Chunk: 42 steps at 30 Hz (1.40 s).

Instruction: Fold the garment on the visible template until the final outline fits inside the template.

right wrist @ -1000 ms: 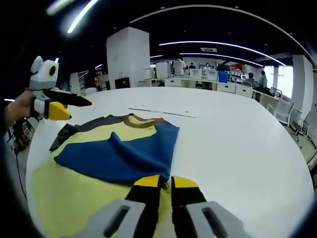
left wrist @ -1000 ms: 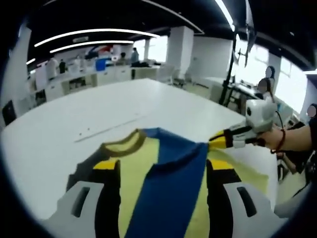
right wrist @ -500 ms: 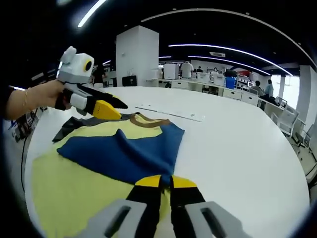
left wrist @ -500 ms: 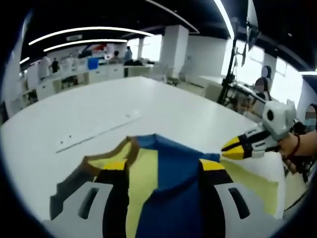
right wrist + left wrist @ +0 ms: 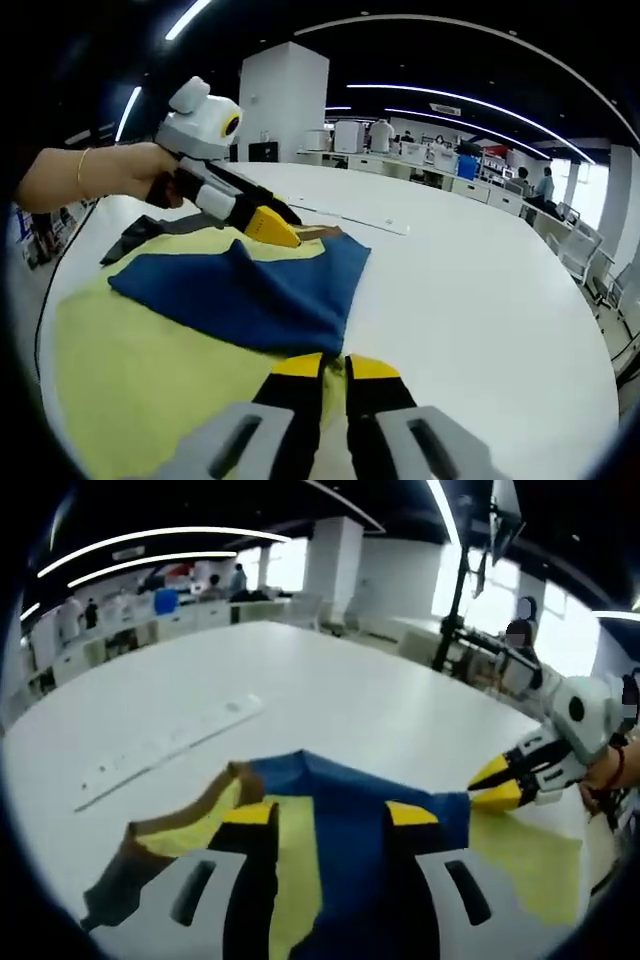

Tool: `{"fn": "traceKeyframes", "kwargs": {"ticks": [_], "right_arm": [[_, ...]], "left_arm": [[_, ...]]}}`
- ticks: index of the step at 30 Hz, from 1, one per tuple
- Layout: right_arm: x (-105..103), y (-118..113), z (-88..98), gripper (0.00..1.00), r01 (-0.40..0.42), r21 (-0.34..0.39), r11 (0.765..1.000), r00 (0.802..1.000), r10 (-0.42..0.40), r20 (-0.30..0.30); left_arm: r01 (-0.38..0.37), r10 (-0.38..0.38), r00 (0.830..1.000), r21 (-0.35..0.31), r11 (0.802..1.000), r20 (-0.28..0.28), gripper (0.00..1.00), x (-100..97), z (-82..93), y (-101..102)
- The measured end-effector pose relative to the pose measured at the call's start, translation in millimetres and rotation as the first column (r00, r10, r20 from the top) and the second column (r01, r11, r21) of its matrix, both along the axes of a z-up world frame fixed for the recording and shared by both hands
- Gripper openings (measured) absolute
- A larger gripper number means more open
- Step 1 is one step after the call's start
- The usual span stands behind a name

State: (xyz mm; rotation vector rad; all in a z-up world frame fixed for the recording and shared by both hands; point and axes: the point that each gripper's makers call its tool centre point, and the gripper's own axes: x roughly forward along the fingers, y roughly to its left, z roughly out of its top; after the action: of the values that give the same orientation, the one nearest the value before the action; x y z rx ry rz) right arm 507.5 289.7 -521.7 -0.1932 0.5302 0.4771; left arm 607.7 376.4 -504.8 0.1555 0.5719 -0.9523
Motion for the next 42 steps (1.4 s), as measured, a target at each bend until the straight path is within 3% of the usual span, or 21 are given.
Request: {"fn": "traceKeyframes", "kwargs": {"ticks": [11, 12, 21, 26, 34, 42], "right_arm": [[2, 2, -4.0, 0.03, -0.007, -0.012, 1.000, 1.000, 0.007, 0.007], [3, 1, -4.3, 0.03, -0.004, -0.009, 1.000, 1.000, 0.004, 0.008], [5, 2, -4.0, 0.03, -0.008, -0.025, 1.000, 1.000, 0.009, 0.019], [6, 4, -3.7, 0.01, -0.026, -0.075, 0.997, 0.999, 0.029, 0.041], [5, 0, -1.1, 0.00, -0.011, -0.072, 0.997, 0.999, 0.015, 0.046], [5, -3, -0.2, 0.00, 0.046, -0.012, 0.999, 0.999, -0.046, 0.028]], "left_arm": [[0.027, -0.024, 0.999, 0.069, 0.997, -0.040, 0.24, 3.0, -26.8, -10], [0.033, -0.032, 0.999, 0.070, 0.997, -0.013, 0.23, 5.5, -24.4, -11], [0.054, -0.052, 0.998, 0.089, 0.995, -0.023, 0.09, 9.8, -25.8, -21], [0.053, -0.052, 0.999, 0.102, 0.993, -0.017, 0.02, 11.6, -26.1, -21], [0.036, -0.035, 0.999, 0.082, 0.996, -0.010, 0.00, 9.7, -18.1, -22], [0.017, -0.017, 0.999, 0.008, 1.000, 0.032, 0.00, 20.4, 2.7, -44]]}}
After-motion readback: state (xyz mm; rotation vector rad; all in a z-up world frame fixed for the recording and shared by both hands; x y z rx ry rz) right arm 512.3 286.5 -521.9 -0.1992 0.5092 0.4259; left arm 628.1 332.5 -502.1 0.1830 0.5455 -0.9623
